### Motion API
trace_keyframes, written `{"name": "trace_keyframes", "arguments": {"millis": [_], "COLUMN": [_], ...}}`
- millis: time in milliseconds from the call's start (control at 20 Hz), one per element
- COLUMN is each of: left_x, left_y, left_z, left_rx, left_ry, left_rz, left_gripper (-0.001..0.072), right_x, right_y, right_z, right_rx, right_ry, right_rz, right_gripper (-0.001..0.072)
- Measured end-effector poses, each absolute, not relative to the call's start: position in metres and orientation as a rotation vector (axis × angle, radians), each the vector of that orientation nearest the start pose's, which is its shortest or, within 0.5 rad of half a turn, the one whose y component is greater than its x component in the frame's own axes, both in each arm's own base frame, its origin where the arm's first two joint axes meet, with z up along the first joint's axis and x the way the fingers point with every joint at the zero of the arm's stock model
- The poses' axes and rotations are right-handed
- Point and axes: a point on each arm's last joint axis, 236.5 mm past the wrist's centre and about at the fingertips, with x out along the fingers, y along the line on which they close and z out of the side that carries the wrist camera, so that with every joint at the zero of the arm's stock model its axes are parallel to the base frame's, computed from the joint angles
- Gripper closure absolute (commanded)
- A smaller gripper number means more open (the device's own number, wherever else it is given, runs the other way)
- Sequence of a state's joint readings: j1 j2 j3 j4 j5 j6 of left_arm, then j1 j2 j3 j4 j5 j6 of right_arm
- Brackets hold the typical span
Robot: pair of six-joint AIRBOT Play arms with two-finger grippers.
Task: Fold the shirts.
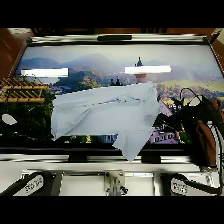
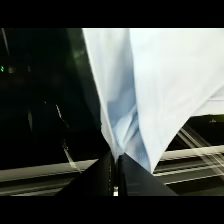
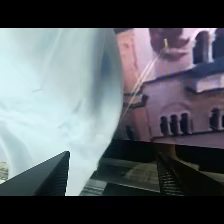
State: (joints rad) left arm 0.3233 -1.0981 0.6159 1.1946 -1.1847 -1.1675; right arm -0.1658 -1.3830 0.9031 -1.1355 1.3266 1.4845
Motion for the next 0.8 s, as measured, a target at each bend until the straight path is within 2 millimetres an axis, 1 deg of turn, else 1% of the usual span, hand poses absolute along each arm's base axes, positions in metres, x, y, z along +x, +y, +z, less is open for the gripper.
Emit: {"name": "trace_keyframes", "arguments": {"millis": [50, 100, 250, 300, 400, 450, 550, 650, 700, 750, 800], "left_x": [0.231, 0.229, 0.224, 0.223, 0.219, 0.217, 0.213, 0.216, 0.223, 0.235, 0.252], "left_y": [-0.008, -0.009, -0.011, -0.012, -0.014, -0.015, -0.017, -0.021, -0.025, -0.031, -0.037], "left_z": [-0.086, -0.085, -0.084, -0.084, -0.083, -0.082, -0.080, -0.069, -0.059, -0.043, -0.021], "left_rx": [-0.336, -0.337, -0.341, -0.343, -0.349, -0.354, -0.360, -0.376, -0.392, -0.414, -0.435], "left_ry": [1.523, 1.530, 1.549, 1.554, 1.569, 1.578, 1.596, 1.590, 1.567, 1.521, 1.451], "left_rz": [-0.218, -0.224, -0.236, -0.239, -0.247, -0.250, -0.262, -0.283, -0.300, -0.325, -0.354], "left_gripper": [0.0678, 0.0678, 0.0677, 0.0678, 0.0678, 0.0678, 0.0678, 0.0678, 0.0678, 0.0678, 0.0678], "right_x": [0.277, 0.275, 0.276, 0.277, 0.278, 0.278, 0.278, 0.283, 0.291, 0.301, 0.316], "right_y": [0.058, 0.063, 0.076, 0.082, 0.089, 0.092, 0.099, 0.105, 0.106, 0.106, 0.103], "right_z": [-0.085, -0.089, -0.099, -0.101, -0.105, -0.106, -0.105, -0.093, -0.081, -0.064, -0.039], "right_rx": [0.537, 0.529, 0.497, 0.487, 0.463, 0.459, 0.450, 0.445, 0.433, 0.421, 0.401], "right_ry": [1.726, 1.742, 1.747, 1.744, 1.744, 1.744, 1.741, 1.704, 1.657, 1.598, 1.513], "right_rz": [0.174, 0.184, 0.199, 0.200, 0.200, 0.195, 0.198, 0.220, 0.237, 0.258, 0.282], "right_gripper": [0.0117, 0.0207, 0.0217, 0.0245, 0.0565, 0.0643, 0.0643, 0.0643, 0.0643, 0.0643, 0.0643]}}
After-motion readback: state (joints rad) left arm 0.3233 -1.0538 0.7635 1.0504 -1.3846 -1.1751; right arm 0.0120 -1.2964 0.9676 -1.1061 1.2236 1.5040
